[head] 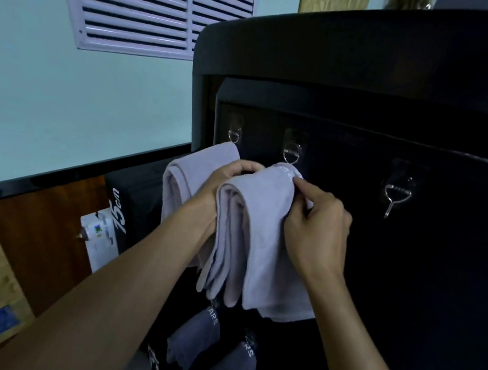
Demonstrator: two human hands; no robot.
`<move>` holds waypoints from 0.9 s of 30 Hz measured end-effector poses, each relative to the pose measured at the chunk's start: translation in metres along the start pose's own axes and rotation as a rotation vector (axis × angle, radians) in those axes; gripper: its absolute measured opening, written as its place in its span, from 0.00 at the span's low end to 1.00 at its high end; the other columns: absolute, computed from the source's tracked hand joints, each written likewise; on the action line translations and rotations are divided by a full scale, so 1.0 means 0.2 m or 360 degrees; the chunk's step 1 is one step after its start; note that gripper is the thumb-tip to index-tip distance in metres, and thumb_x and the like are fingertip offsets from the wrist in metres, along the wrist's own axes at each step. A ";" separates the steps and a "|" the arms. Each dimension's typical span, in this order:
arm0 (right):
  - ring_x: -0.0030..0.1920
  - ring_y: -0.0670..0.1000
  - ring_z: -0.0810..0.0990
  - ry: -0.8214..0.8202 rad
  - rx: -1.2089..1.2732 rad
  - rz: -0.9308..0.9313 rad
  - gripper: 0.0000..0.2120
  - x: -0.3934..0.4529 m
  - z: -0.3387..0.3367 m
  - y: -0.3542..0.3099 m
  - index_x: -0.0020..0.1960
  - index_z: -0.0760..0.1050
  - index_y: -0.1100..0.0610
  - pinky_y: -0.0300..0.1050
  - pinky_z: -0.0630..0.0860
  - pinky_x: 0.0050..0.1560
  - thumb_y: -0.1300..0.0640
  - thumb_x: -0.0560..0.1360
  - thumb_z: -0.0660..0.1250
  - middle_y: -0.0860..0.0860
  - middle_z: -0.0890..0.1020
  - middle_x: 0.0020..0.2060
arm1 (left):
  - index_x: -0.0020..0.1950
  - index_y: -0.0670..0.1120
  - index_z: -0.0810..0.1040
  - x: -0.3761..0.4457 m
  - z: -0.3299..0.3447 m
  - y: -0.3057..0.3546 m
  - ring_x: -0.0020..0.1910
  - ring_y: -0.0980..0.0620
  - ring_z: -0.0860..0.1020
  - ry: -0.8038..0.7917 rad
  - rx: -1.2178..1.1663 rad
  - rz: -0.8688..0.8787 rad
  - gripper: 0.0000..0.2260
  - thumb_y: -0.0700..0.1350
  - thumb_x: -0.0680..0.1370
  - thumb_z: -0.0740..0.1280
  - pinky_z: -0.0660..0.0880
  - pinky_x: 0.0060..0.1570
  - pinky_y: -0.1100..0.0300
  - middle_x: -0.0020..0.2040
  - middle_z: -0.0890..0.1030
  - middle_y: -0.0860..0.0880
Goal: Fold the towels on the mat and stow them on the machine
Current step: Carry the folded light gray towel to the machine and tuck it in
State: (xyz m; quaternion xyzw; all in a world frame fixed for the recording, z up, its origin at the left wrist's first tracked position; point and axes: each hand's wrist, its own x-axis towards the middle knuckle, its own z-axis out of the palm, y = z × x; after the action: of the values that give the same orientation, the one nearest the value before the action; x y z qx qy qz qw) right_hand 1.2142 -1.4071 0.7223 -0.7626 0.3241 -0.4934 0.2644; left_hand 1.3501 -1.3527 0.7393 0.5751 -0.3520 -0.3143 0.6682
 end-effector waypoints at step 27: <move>0.65 0.46 0.69 -0.0299 0.0108 0.0028 0.32 -0.10 0.06 -0.03 0.76 0.58 0.51 0.49 0.71 0.66 0.43 0.77 0.63 0.47 0.66 0.69 | 0.64 0.64 0.72 -0.05 -0.19 0.11 0.63 0.48 0.76 -0.0788 0.0684 0.0035 0.27 0.44 0.68 0.68 0.70 0.66 0.43 0.63 0.77 0.49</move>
State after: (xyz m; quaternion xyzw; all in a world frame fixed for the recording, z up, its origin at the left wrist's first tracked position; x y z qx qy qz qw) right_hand 1.2216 -1.3871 0.7111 -0.7933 0.2874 -0.4280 0.3237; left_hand 1.3754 -1.3208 0.7559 0.6052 -0.5682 -0.3559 0.4291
